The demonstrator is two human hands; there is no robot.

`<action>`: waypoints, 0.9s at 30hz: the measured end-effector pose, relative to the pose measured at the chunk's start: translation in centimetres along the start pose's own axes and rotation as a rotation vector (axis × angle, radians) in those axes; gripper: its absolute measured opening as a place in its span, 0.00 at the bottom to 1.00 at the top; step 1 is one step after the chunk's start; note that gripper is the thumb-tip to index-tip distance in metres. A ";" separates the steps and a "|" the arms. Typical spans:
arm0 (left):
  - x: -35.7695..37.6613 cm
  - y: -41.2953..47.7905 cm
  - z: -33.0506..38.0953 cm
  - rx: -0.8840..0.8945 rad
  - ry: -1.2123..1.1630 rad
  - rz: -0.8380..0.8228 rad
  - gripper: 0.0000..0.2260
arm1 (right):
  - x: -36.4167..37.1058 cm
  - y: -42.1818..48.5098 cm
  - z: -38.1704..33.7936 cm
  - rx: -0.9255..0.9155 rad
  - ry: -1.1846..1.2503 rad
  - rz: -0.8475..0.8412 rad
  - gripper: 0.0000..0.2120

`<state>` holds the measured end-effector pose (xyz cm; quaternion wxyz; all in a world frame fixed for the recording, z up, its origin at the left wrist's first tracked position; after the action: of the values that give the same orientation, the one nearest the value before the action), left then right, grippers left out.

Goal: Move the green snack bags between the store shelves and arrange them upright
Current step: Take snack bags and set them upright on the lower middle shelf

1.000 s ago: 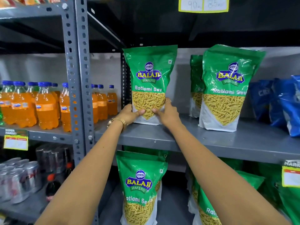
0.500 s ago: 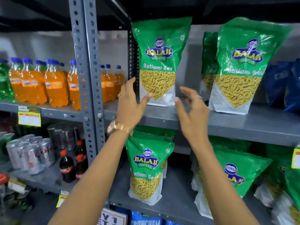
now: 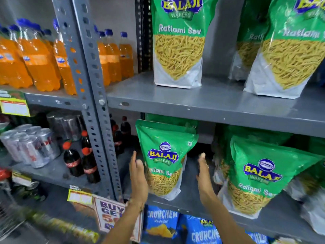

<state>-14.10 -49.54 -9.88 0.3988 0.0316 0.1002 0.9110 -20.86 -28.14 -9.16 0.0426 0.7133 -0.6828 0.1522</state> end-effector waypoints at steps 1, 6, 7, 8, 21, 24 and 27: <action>0.4 1.4 -0.7 -0.073 -0.044 -0.036 0.44 | 0.7 0.6 0.2 0.012 -0.009 -0.022 0.30; 3.1 4.2 -3.0 -0.372 -0.258 -0.321 0.33 | 3.0 2.7 1.8 0.055 -0.009 -0.127 0.43; 3.8 4.0 -3.2 -0.399 -0.296 -0.372 0.33 | 3.4 2.9 2.1 0.048 0.024 -0.153 0.43; 4.5 3.8 -3.4 -0.423 -0.341 -0.417 0.33 | 3.7 3.1 2.4 0.049 0.075 -0.175 0.41; 6.2 3.1 -4.7 -0.479 -0.291 -0.265 0.24 | 3.4 4.2 4.2 0.021 0.206 0.138 0.19; 5.8 3.5 -4.5 -0.452 -0.247 -0.248 0.21 | 3.8 4.1 4.2 0.025 0.221 0.126 0.21; 4.9 3.2 -3.9 -0.405 -0.182 -0.235 0.24 | 3.6 3.4 3.5 0.005 0.208 0.099 0.23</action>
<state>-20.28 -48.69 -13.14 0.5074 0.0211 -0.1178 0.8534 -23.59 -32.79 -11.98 0.1041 0.6591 -0.7087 0.2291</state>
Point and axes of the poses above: each hand's wrist, its own y-axis towards the middle knuckle, its own x-axis out of the palm, z = x × y, the point moved 7 cm from there along y, towards the middle knuckle, and after that the axes turned 10 degrees about y, right-handed, at the moved point
